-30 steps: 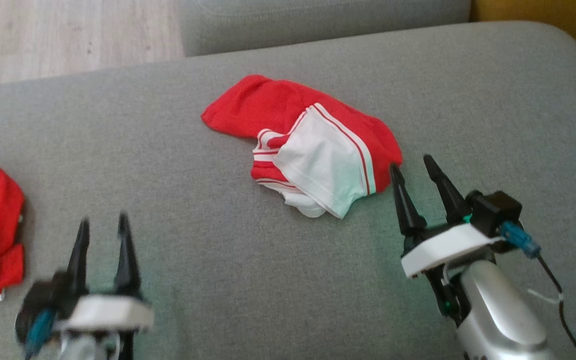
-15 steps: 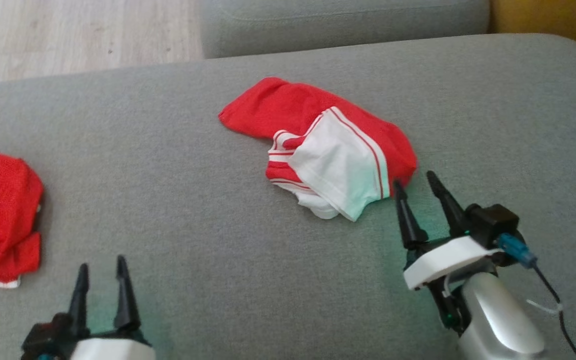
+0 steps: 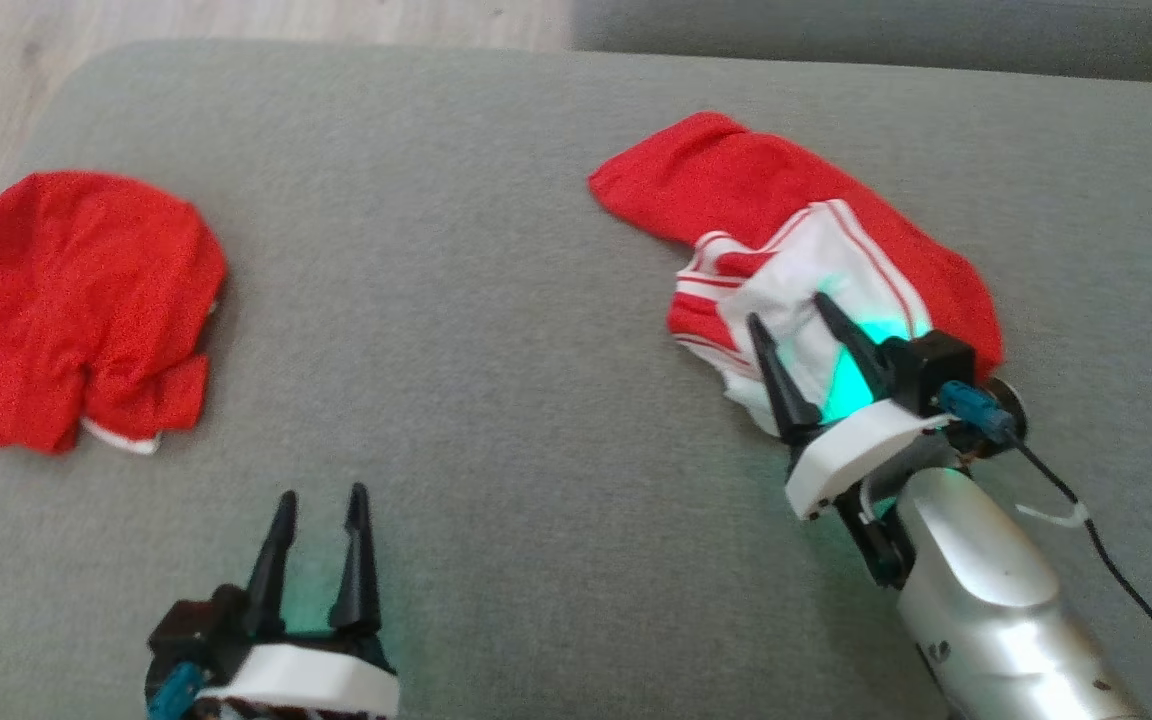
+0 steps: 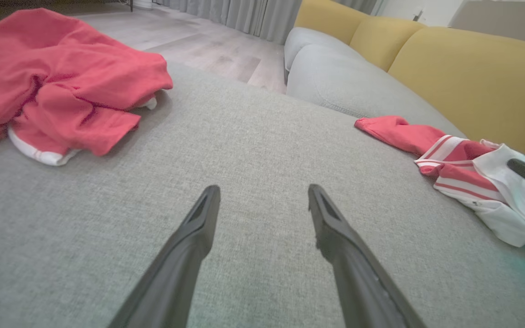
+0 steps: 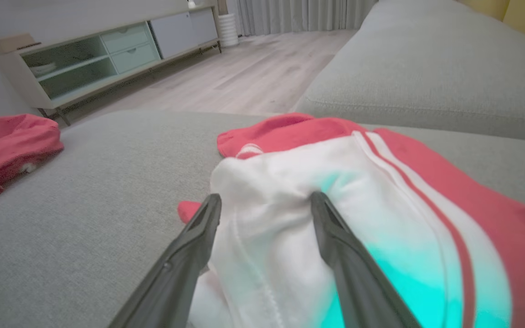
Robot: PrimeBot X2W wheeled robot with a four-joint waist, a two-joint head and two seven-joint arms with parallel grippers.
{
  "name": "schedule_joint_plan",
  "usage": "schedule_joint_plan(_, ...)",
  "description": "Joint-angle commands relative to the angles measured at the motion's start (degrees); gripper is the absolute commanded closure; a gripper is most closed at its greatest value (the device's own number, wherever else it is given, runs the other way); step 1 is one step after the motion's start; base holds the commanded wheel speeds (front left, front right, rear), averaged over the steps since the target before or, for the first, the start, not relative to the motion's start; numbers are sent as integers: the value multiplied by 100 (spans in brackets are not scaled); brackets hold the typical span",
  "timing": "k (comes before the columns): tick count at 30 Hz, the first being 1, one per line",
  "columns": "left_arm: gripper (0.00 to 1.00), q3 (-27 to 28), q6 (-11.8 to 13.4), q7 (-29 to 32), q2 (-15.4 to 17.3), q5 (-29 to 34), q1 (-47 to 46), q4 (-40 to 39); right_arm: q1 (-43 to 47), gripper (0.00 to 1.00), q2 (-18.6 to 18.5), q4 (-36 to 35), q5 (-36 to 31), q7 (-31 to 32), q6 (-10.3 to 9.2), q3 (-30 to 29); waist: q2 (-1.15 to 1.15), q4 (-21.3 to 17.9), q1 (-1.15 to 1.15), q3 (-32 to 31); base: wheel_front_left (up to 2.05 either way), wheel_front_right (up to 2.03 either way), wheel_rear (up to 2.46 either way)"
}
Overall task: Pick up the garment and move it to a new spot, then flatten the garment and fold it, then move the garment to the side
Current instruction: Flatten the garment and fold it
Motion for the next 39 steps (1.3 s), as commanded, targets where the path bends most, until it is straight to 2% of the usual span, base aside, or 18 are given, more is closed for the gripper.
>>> schedule_joint_plan(1, 0, 102, -24, -30, 17, -74, -262, -127, -212, 0, 72, -111, -54, -22, -4, 6, 0, 221, -1, 170, 0, 0, 0)
schedule_joint_plan(2, 0, 64, -24, -30, 16, -91, -282, -130, -225, 0, 72, -84, -93, -22, -4, -62, 0, 256, -1, 194, 0, 0, 0)
schedule_joint_plan(4, 0, 3, -26, -30, 16, -111, -300, -127, -200, 13, 72, -100, -152, -22, -4, -141, 0, 291, -1, 223, 0, 0, 0)
schedule_joint_plan(5, 0, -10, -26, -30, 16, -118, -301, -126, -172, 25, 72, -122, -153, -22, -4, -153, 0, 296, -1, 231, 0, 0, 0)
schedule_joint_plan(6, 0, -11, -27, -30, 16, -126, -300, -127, -144, 27, 72, -148, -167, -22, -4, -163, 0, 295, -1, 237, 0, 0, 0)
schedule_joint_plan(9, 0, -10, -28, -30, 16, -128, -284, -119, -50, 42, 72, -233, -193, -22, -4, -169, 0, 262, -1, 234, 0, 0, 0)
schedule_joint_plan(11, 0, -16, -29, -30, 16, -127, -288, -117, -11, 65, 72, -280, -197, -22, -4, -186, 0, 228, -1, 234, 0, 0, 0)
schedule_joint_plan(12, 0, -31, -29, -30, 16, -124, -297, -116, 2, 92, 72, -311, -195, -22, -4, -180, 0, 213, -1, 233, 0, 0, 0)
schedule_joint_plan(13, 0, -45, -30, -30, 16, -123, -306, -115, 15, 100, 72, -367, -185, -22, -4, -170, 0, 200, -1, 232, 0, 0, 0)
schedule_joint_plan(19, 0, -80, -32, -30, 16, -201, -322, -59, 75, 100, 72, -643, -80, -22, -4, -153, 0, 155, -1, 133, 0, 0, 0)
schedule_joint_plan(23, 0, -122, -33, -30, 16, -226, -262, -15, -13, 100, 72, -1328, 236, -22, -4, 33, 0, 179, -1, -3, 0, 0, 0)
schedule_joint_plan(27, 0, -138, -33, -30, 16, -240, -143, 63, -461, 100, 72, -2253, 698, -22, -4, 537, 0, 248, -1, -221, 0, 0, 0)
schedule_joint_plan(32, 0, -253, -34, -30, 16, -316, 14, 160, -1459, 100, 72, -2941, 1419, -22, -4, 1016, 0, 518, -1, -499, 0, 0, 0)
schedule_joint_plan(34, 0, -285, -34, -30, 16, -334, 48, 184, -1673, 100, 72, -3021, 1527, -22, -4, 1003, 0, 592, -1, -545, 0, 0, 0)
schedule_joint_plan(39, 0, -398, -34, -30, 16, -289, 216, 330, -2529, 100, 72, -3008, 1722, -22, -4, 271, 0, 946, -1, -714, 0, 0, 0)
